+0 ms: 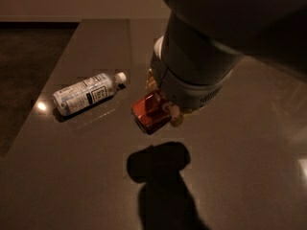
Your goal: Place coke can upright
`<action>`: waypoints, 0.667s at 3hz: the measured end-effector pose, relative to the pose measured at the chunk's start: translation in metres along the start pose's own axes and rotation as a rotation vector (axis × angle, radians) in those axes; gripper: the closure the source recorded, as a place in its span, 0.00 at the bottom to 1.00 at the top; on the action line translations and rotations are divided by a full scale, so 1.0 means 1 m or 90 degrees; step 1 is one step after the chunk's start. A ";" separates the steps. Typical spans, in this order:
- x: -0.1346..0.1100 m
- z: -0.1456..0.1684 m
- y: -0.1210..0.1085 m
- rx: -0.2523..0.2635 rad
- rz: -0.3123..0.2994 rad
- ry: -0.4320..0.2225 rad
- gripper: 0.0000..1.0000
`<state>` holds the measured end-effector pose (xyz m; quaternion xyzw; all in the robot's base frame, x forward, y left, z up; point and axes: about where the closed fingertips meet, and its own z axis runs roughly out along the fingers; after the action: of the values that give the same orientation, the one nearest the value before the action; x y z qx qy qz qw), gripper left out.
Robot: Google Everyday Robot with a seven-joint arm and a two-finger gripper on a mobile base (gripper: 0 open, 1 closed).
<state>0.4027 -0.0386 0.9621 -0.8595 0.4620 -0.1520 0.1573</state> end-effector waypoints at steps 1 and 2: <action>0.005 -0.005 -0.013 0.006 -0.033 -0.011 1.00; 0.021 0.002 -0.033 0.006 -0.070 -0.036 1.00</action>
Offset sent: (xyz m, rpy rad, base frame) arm 0.0828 -0.0103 -0.0058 0.0127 0.0819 0.2013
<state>0.4388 -0.0384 0.9766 -0.8868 0.4085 -0.1384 0.1660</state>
